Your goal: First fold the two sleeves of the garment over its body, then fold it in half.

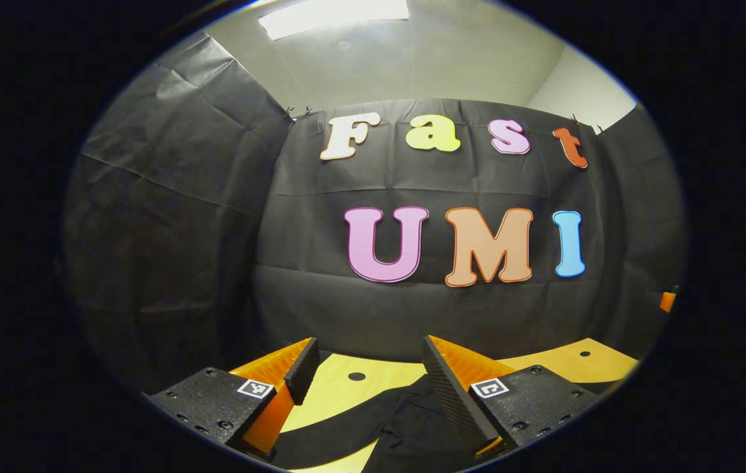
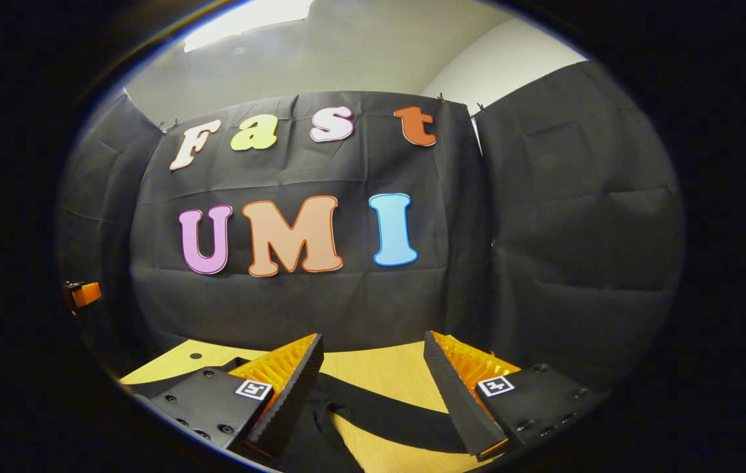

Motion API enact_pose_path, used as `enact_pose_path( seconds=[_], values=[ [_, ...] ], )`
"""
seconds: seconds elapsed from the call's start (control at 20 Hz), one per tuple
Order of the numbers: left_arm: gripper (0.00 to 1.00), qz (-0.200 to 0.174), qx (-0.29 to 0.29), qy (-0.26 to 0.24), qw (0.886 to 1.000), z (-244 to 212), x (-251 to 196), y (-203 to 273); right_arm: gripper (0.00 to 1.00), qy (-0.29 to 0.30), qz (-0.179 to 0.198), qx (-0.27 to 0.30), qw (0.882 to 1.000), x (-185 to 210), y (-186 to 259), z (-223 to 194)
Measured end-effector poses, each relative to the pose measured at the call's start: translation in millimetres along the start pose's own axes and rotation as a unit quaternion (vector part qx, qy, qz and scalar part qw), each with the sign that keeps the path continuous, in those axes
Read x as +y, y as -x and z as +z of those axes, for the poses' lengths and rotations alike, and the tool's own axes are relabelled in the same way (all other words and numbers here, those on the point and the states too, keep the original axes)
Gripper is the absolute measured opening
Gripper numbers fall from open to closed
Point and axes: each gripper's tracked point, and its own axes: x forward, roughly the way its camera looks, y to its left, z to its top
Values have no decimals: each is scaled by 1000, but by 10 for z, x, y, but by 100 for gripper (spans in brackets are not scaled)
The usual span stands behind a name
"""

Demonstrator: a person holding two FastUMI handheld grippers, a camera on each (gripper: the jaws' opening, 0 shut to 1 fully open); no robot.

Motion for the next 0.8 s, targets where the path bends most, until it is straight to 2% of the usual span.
enact_pose_path(
  seconds=[0.05, 0.2, 0.25, 0.3, 0.5, 0.65, 0.75, 0.8],
  values=[
    [93, 0, 5, 3, 1000, -32, 1, -8, 99, -1, -4, 1, 1000, -40, -12, -21],
    [92, -2, 19, 13, 1000, -149, -21, -8, 95, 8, -24, 17, 1000, -295, -87, -235],
    [93, -4, 26, 14, 1000, -207, -37, -21, 97, 14, -35, 31, 999, -428, -121, -362],
    [93, -4, 33, 13, 999, -249, -43, -18, 95, 19, -47, 47, 998, -577, -166, -529],
    [92, 1, 51, 2, 999, -404, -25, 25, 97, 14, -80, 128, 988, -1168, -340, -1352],
    [92, 10, 61, -11, 998, -485, 1, 49, 98, -1, -87, 215, 973, -1491, -494, -2058],
    [92, 17, 68, -18, 997, -527, 19, 67, 94, -16, -91, 278, 956, -1665, -590, -2553],
    [93, 21, 69, -21, 997, -540, 33, 72, 98, -27, -91, 303, 948, -1694, -660, -2717]
  ],
)
